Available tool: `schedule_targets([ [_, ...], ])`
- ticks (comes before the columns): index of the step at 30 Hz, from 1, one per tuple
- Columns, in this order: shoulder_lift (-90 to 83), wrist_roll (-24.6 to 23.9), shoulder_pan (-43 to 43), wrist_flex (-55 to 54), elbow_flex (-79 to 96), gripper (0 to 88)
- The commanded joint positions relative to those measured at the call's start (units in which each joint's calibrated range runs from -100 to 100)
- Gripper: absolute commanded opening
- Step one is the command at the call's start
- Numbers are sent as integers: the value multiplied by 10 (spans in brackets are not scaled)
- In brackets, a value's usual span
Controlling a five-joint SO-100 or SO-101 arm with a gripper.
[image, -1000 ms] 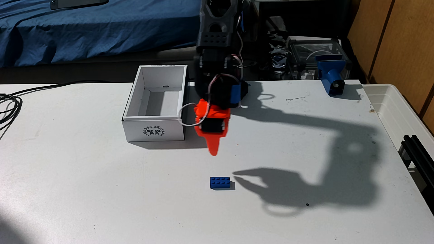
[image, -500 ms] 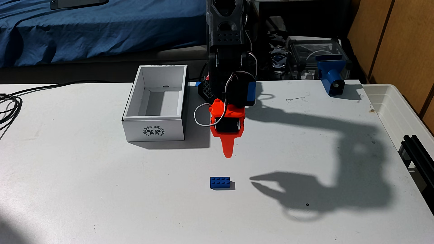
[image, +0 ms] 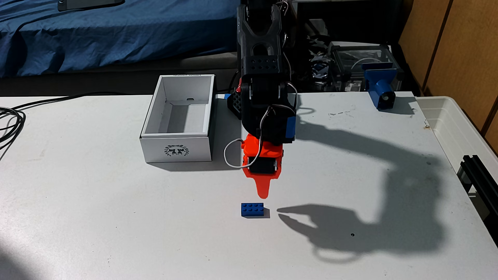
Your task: Grab the blue brick and place in box
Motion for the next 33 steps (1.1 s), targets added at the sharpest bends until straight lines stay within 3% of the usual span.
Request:
schedule_targets([
  [1,0,0,3,1,-27,16],
  [10,2,4,23,1,-25,18],
  [25,6,19,45,2,-7,261],
  [33,2,21,41,0,22,265],
])
